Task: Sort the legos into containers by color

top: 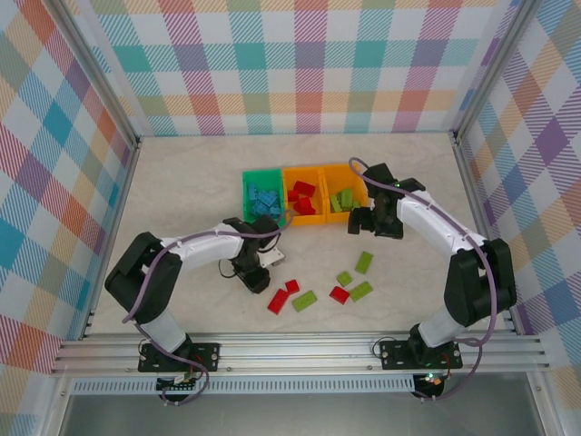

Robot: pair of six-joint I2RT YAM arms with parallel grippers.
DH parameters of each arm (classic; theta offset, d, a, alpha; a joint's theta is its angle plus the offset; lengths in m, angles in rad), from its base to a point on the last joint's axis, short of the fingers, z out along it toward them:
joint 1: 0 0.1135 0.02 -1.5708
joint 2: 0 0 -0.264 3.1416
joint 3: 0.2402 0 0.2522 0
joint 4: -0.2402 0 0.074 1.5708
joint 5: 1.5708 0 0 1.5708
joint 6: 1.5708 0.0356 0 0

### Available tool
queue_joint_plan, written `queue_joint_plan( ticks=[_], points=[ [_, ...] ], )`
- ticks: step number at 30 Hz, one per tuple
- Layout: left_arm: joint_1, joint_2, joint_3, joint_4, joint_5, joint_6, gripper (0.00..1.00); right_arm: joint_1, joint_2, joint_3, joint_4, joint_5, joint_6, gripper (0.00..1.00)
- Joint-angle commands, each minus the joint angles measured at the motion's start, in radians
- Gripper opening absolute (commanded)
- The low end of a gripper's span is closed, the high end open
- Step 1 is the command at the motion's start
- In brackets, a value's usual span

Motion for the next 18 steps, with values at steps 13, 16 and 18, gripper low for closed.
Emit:
queue_joint_plan(
  ticks=[13, 16, 18],
  points=[
    [0.179, 0.017, 0.424, 0.021, -0.119, -0.203, 0.26, 0.010, -0.054, -0.108, 0.003, -0.041, 0.015, 0.87],
    [0.217, 0.124, 0.572, -0.010, -0.146, -0.251, 0.26, 0.025, -0.056, -0.141, 0.001, -0.045, 0.014, 0.85],
    [0.236, 0.195, 0.665, -0.033, -0.138, -0.279, 0.26, 0.032, -0.053, -0.159, -0.001, -0.056, 0.017, 0.85]
  ],
)
